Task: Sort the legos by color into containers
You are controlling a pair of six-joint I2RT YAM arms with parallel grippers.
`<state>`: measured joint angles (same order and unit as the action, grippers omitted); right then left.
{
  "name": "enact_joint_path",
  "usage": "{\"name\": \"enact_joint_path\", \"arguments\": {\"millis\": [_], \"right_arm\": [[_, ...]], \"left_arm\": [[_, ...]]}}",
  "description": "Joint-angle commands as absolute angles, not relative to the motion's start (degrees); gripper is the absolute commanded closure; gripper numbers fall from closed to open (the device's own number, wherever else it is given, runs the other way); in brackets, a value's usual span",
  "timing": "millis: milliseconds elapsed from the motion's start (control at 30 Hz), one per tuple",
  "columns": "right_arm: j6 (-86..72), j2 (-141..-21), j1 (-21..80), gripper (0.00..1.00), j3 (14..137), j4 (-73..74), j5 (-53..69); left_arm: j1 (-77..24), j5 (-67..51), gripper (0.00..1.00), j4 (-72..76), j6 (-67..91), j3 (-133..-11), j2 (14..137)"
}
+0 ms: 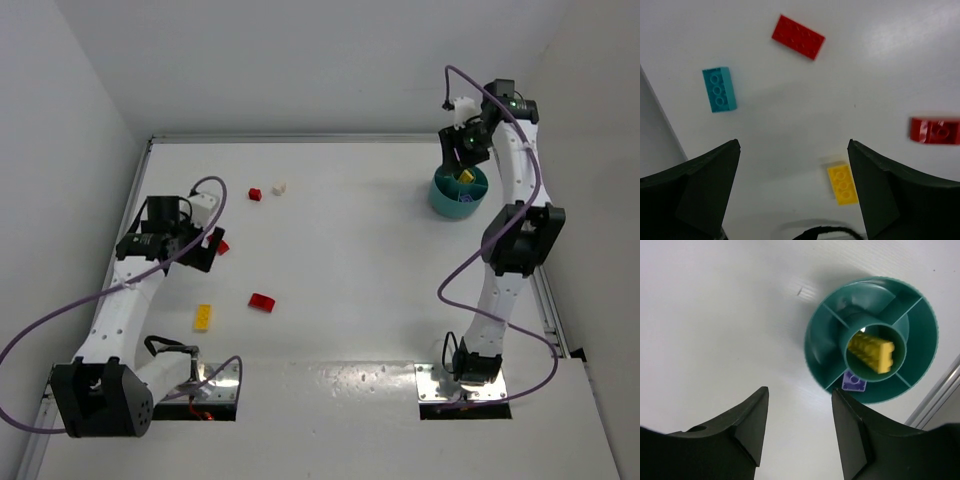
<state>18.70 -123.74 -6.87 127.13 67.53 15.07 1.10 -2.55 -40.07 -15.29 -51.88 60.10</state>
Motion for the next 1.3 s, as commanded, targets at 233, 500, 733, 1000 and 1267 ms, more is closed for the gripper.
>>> {"name": "enact_joint_path", "arguments": {"millis": [233, 500, 733, 1000, 1267], "right_arm": [[18.02, -113.29, -4.48, 0.46, 116.29, 68.12, 22.24], [18.54, -112.06, -3.43, 0.46, 113.55, 68.64, 22.94], [18.54, -112.06, -3.43, 0.46, 113.55, 68.64, 22.94], [19.07, -111.54, -3.43, 0.47, 111.88, 68.12, 22.41], [19.69, -111.53, -3.43, 0.49, 111.88, 68.12, 21.27]], "left_arm": [[2.20, -4.93, 0.11, -55.02, -39.99, -43.26, 59.68], [-3.15, -0.01, 0.09, -54.32, -34.91, -39.99, 65.38], [-5.80, 1.76, 0.18, -55.02, -28.39, -42.36, 75.23], [-9.66, 3.77, 0.23, -53.71, -25.58, -42.36, 79.98], [-10.20, 4.83, 0.31, -50.89, -25.05, -41.84, 83.84]]}}
